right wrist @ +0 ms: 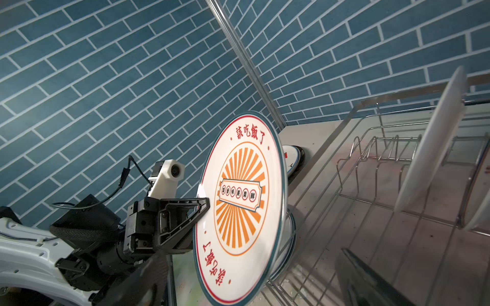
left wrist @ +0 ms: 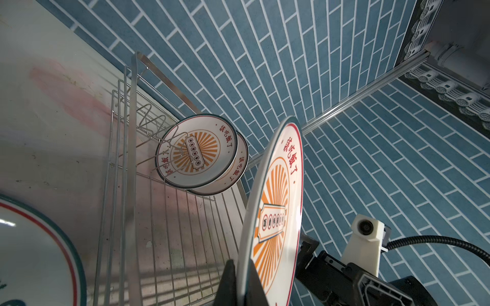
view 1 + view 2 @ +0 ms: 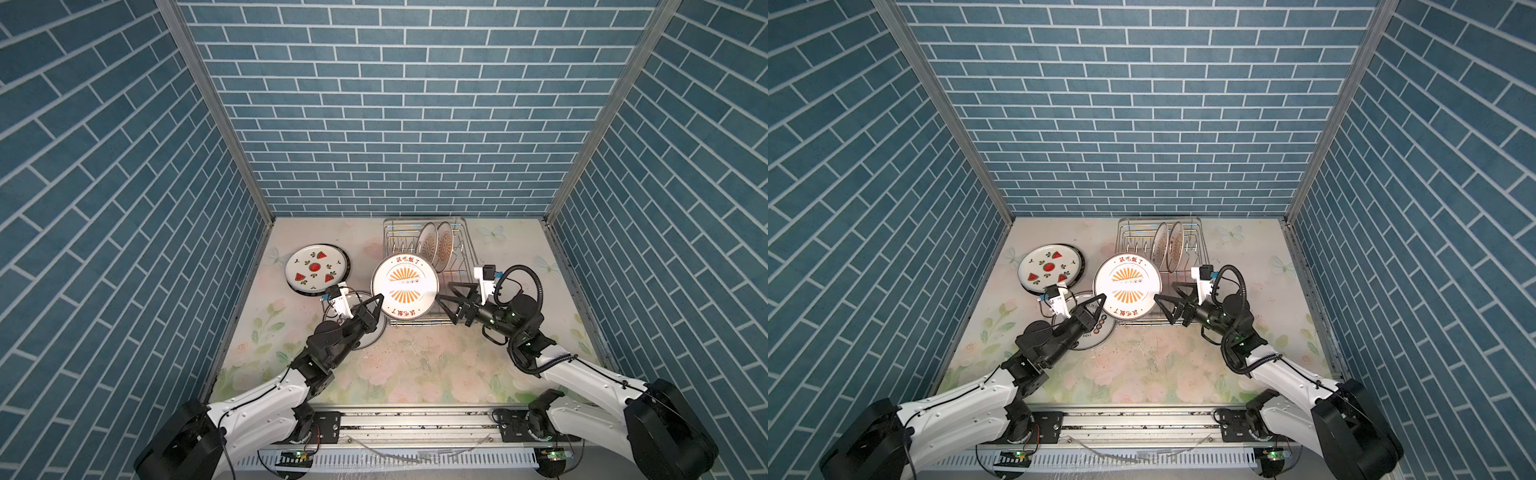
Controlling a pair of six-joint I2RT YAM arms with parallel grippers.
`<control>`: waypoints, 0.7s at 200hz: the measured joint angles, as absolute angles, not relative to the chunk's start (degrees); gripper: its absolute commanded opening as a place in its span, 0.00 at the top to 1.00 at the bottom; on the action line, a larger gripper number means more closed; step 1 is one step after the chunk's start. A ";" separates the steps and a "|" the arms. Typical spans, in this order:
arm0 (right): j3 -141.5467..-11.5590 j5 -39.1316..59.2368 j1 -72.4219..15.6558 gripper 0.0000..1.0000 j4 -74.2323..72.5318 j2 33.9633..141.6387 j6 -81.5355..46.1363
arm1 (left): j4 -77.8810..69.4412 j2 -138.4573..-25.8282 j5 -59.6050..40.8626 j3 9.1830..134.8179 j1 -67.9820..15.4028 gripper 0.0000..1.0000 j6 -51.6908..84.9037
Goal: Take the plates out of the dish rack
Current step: 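Carry the plate toward the lettered stack with the left gripper while the right releases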
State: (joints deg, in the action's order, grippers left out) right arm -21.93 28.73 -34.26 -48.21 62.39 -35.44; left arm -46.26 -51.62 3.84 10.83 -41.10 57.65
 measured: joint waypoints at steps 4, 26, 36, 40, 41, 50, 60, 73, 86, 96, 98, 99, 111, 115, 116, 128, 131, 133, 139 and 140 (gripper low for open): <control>-22.13 28.67 -34.63 0.01 -48.23 62.54 -35.14 | -45.93 -50.68 4.49 10.33 -41.10 1.00 57.80; -23.00 28.45 -36.18 0.01 -48.21 64.42 -33.71 | -43.24 -45.84 7.77 7.86 -40.97 1.00 58.37; -23.46 28.38 -36.80 0.01 -48.14 65.56 -33.28 | -41.25 -43.57 9.13 7.16 -40.84 1.00 58.54; -23.77 28.40 -37.12 0.01 -48.01 66.19 -33.06 | -40.07 -42.26 9.78 6.90 -40.80 1.00 58.61; -23.88 28.38 -37.23 0.01 -47.99 66.39 -33.01 | -39.88 -42.06 9.93 6.85 -40.77 1.00 58.61; -24.58 28.42 -37.95 0.01 -47.88 67.61 -32.73 | -37.39 -39.18 11.29 6.39 -40.69 1.00 58.83; -25.65 28.45 -38.89 0.01 -47.79 69.21 -32.47 | -34.57 -35.44 12.82 5.80 -40.58 1.00 59.22; -27.18 28.40 -40.01 0.01 -47.66 71.20 -31.99 | -29.95 -30.11 14.46 5.39 -40.05 1.00 60.01; -28.56 28.47 -41.04 0.01 -47.64 72.99 -31.14 | -24.58 -24.16 16.16 4.99 -39.13 1.00 60.95; -29.36 28.51 -41.76 0.01 -47.68 74.19 -30.70 | -20.32 -19.94 17.47 4.99 -38.54 1.00 61.30; -29.52 28.51 -41.93 0.01 -47.68 74.46 -30.57 | -19.25 -19.03 17.87 4.99 -38.44 1.00 61.43; -29.63 28.53 -42.06 0.01 -47.68 74.65 -30.50 | -18.57 -18.37 18.00 4.99 -38.35 1.00 61.52; -30.39 28.53 -42.89 0.01 -47.66 75.92 -29.87 | -12.99 -13.15 19.84 4.99 -37.93 1.00 62.11; -30.63 28.56 -43.16 0.01 -47.66 76.38 -29.61 | -11.00 -11.42 20.49 4.99 -37.80 1.00 62.39; -30.68 28.56 -43.20 0.01 -47.66 76.44 -29.58 | -10.63 -11.09 20.60 4.99 -37.78 1.00 62.43; -31.59 28.58 -43.83 0.01 -47.33 77.65 -29.30 | -5.43 -7.01 22.15 5.04 -37.63 1.00 63.26; -31.94 28.60 -43.99 0.01 -47.16 78.00 -29.10 | -3.75 -5.89 22.76 5.08 -37.60 1.00 63.57; -32.16 28.58 -44.07 0.01 -47.00 78.17 -29.02 | -3.11 -5.48 22.98 5.13 -37.58 1.00 63.66; -32.71 28.53 -44.29 0.01 -46.65 78.63 -28.77 | -0.03 -3.88 23.73 5.26 -37.52 1.00 64.16; -32.84 28.53 -44.34 0.01 -46.59 78.72 -28.64 | 0.30 -3.73 23.81 5.28 -37.52 1.00 64.20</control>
State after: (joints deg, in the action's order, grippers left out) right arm -32.84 28.53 -44.34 -46.59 78.72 -28.64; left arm 0.30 -3.73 23.81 5.28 -37.52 64.20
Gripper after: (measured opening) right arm 0.989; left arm 0.077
